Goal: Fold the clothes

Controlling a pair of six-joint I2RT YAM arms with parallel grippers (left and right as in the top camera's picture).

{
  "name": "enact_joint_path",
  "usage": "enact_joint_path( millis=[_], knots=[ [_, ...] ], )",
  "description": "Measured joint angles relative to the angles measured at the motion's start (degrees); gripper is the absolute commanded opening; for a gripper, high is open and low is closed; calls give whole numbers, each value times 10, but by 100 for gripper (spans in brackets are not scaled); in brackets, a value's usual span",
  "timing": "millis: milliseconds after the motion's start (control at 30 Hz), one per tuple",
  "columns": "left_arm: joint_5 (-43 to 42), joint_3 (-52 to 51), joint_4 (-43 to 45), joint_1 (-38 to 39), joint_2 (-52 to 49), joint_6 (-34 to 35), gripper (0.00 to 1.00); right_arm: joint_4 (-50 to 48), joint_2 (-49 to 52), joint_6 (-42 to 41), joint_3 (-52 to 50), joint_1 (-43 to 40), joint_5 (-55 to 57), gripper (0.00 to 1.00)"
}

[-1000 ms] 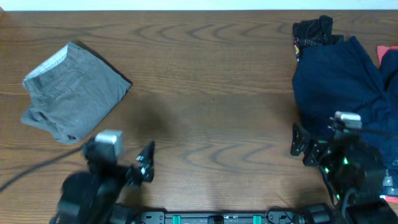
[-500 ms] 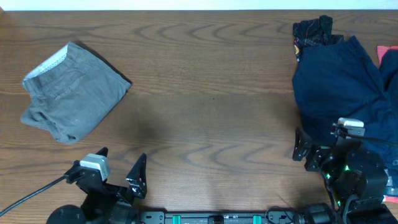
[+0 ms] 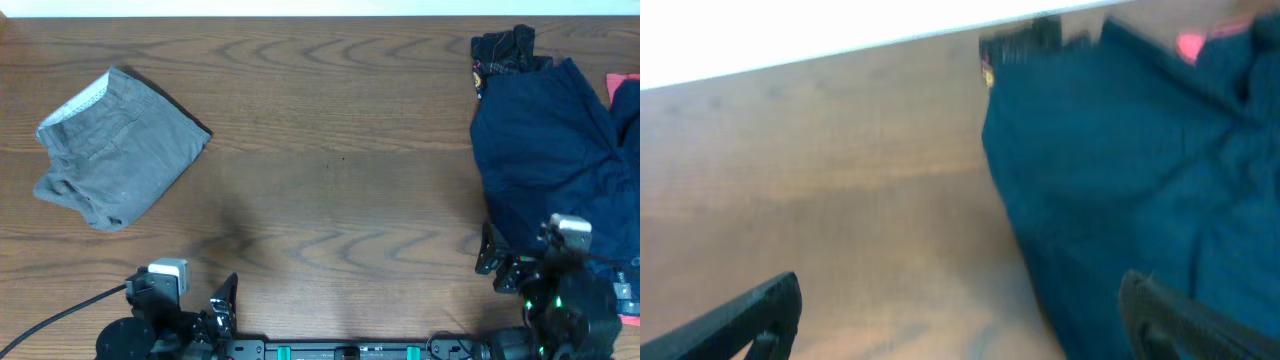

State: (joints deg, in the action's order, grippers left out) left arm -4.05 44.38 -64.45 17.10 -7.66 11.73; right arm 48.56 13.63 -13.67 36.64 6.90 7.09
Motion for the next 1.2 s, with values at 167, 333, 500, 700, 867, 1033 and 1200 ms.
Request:
enact_joint_path(
  millis=[167, 333, 500, 700, 867, 1033, 1200],
  knots=[
    [0, -1, -2, 0, 0, 0, 98, -82, -113, 52, -102, -14, -13, 99],
    [0, -1, -2, 0, 0, 0, 98, -248, -127, 99, -202, -19, -24, 99],
    [0, -1, -2, 0, 0, 0, 98, -448, -130, 130, -308, -20, -28, 99],
    [0, -1, -3, 0, 0, 0, 98, -447, -129, 143, -363, -20, -54, 99],
    [0, -1, -3, 0, 0, 0, 98, -446, -130, 144, -363, -20, -64, 99],
    [0, -1, -3, 0, 0, 0, 98, -446, -130, 144, -363, -20, -67, 99],
    [0, -1, -3, 0, 0, 0, 98, -446, -130, 144, -363, -20, -67, 99]
  ],
)
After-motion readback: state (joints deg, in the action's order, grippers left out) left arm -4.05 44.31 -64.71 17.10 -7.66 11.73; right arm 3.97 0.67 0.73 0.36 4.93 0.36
